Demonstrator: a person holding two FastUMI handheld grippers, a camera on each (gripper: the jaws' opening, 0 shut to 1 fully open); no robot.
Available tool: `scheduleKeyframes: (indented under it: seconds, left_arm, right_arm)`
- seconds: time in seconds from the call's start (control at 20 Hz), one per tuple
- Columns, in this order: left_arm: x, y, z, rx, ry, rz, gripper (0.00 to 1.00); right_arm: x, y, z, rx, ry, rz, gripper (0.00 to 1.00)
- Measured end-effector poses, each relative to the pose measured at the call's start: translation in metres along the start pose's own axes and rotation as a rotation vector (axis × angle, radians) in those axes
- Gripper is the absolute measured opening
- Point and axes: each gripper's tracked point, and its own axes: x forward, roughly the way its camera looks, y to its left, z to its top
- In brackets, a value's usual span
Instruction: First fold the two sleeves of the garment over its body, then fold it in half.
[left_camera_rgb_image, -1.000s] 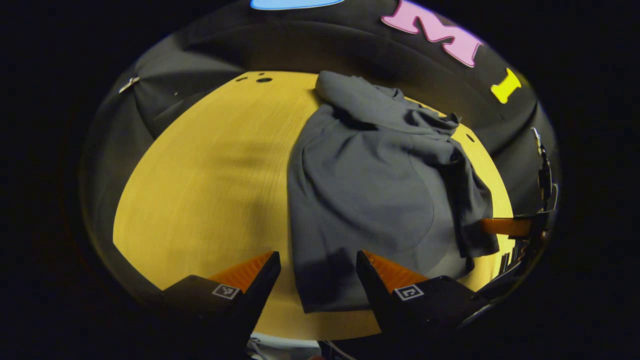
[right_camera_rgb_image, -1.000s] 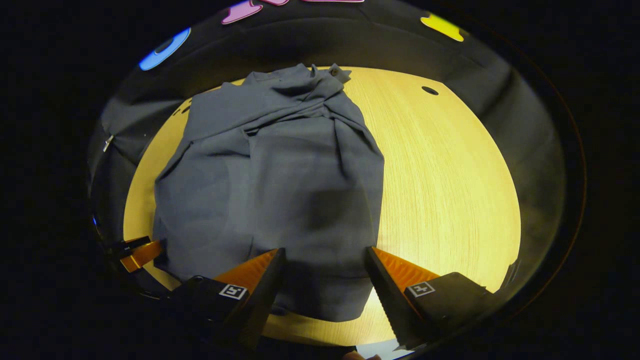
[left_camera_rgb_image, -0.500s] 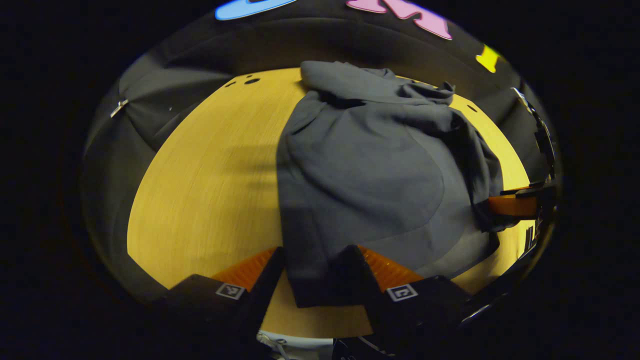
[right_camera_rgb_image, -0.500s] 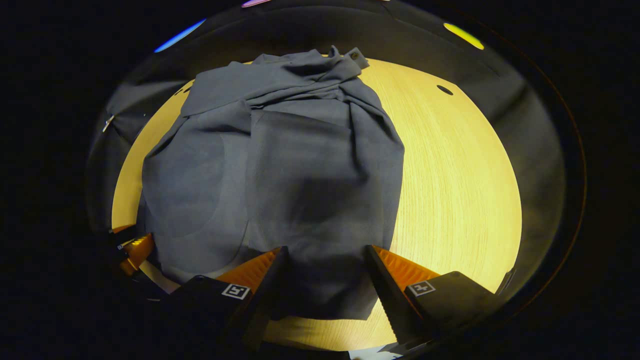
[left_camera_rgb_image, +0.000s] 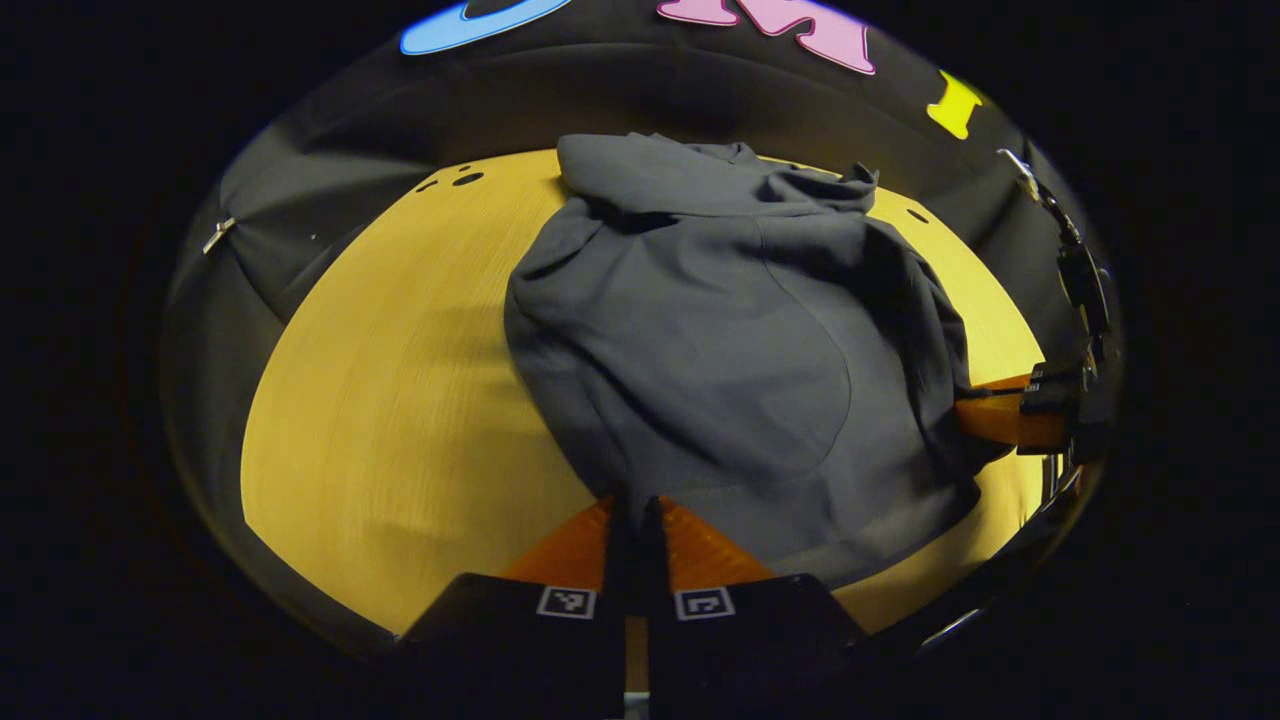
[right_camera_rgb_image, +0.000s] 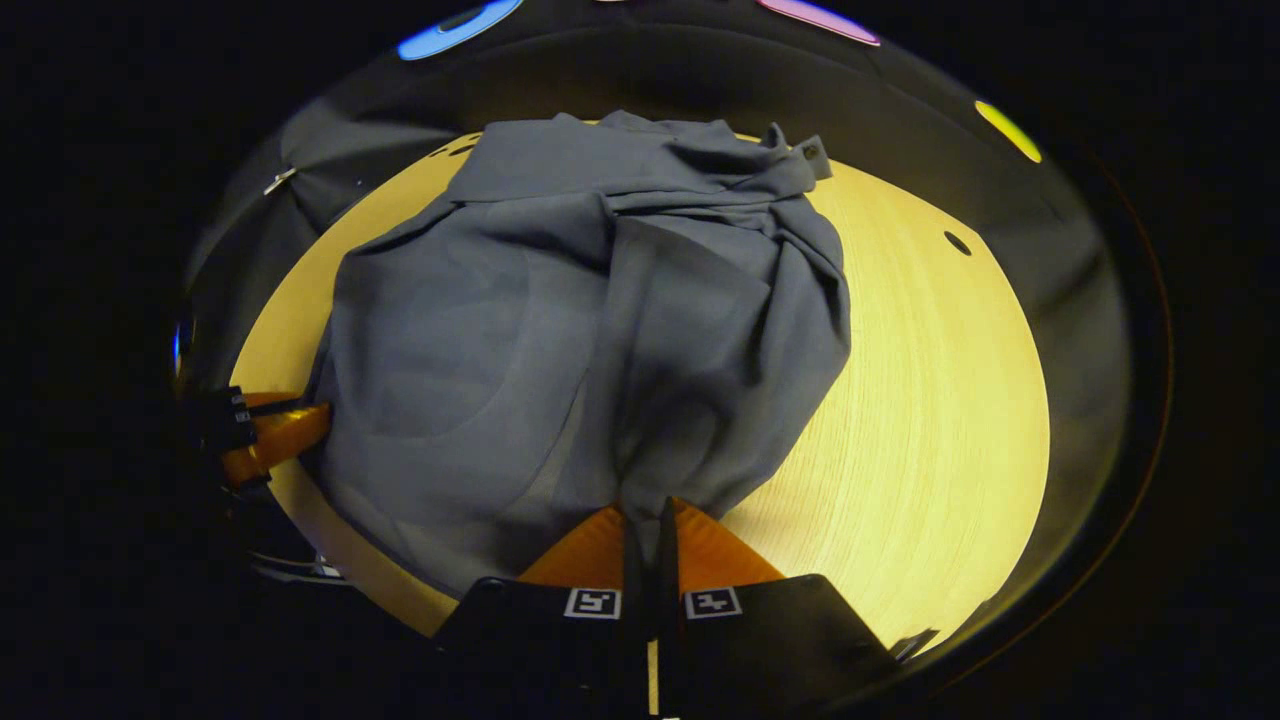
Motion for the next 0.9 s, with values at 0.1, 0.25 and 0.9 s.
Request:
scheduleKeyframes:
  seconds: [0.1,0.25,0.9]
  left_arm:
    - [-0.001,-0.001,0.000,0.000,-0.006,-0.012,0.06]
    - [-0.010,0.007,0.006,-0.042,-0.045,-0.001,0.05]
    - [-0.072,0.002,0.112,-0.077,-0.313,-0.051,0.06]
  right_arm:
    - [0.000,0.000,-0.001,0.022,0.002,0.016,0.08]
    - [-0.005,-0.005,0.003,0.091,-0.007,0.037,0.08]
    - [-0.056,-0.014,0.063,0.189,-0.193,0.063,0.08]
